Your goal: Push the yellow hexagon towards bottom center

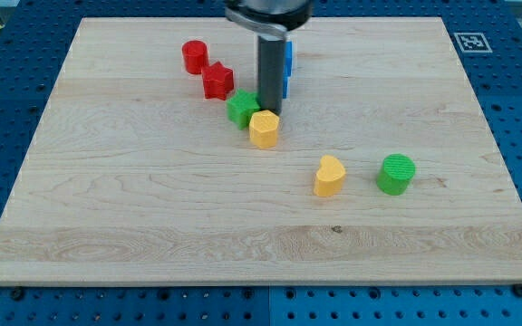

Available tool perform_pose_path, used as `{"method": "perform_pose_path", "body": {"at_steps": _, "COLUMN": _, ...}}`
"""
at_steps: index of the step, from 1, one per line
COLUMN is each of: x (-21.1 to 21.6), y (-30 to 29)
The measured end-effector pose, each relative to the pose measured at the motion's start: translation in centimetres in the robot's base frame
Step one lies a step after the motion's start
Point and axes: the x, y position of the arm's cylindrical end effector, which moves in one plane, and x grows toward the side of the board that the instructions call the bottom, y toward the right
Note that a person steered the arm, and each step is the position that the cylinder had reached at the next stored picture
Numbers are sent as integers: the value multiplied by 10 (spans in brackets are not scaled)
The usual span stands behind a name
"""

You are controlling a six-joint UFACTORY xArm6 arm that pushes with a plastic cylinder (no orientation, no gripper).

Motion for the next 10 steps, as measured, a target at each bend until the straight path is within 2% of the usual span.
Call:
{"method": "perform_pose_path", "body": {"at_steps": 2, "x": 0, "y": 22}}
{"method": "perform_pose_path", "body": {"at_steps": 4, "x": 6, "y": 7}}
{"method": "perform_pose_path", "body": {"at_steps": 7, "x": 58, "y": 6}}
{"method": "perform_pose_path", "body": {"at_steps": 10, "x": 67, "y": -30}}
